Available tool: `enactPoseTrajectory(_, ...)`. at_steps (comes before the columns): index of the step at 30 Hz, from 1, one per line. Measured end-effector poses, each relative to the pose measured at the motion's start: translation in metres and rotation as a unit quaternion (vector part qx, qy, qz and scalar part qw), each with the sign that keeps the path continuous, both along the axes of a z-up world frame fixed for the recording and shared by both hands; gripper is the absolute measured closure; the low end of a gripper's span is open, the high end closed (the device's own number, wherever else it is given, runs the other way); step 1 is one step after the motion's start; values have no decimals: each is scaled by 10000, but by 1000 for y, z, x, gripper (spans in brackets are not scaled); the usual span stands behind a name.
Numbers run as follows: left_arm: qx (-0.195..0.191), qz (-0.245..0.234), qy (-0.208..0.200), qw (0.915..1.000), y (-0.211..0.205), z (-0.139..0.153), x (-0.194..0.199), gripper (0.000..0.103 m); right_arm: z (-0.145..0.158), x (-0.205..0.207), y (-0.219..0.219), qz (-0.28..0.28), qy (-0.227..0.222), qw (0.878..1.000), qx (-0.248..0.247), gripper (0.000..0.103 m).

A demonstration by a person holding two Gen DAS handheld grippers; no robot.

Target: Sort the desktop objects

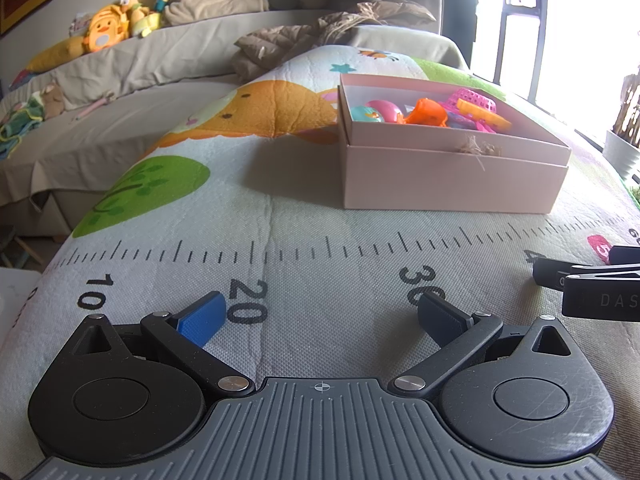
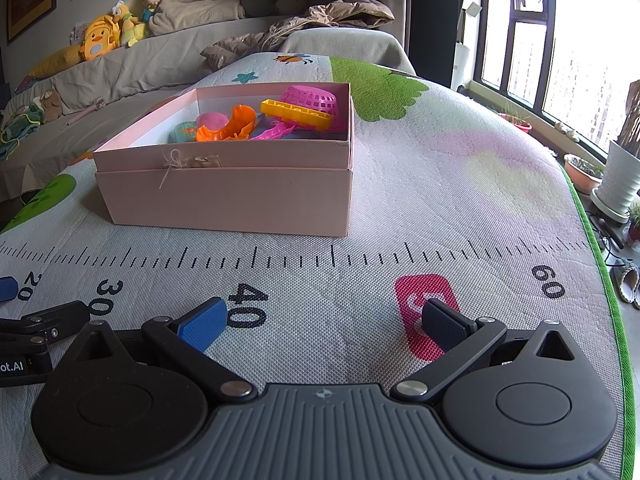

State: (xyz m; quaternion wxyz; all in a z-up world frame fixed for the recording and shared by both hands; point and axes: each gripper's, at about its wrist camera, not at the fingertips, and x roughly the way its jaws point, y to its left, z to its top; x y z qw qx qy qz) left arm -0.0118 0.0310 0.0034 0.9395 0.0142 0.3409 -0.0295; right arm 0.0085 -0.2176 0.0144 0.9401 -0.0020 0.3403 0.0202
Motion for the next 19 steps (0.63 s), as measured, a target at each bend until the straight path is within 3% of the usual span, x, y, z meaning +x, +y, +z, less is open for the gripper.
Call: enactPoseTrajectory(19,-17,167,279,9995,-5,5,4,0,0,0,0,1,-1,10000,-7,0)
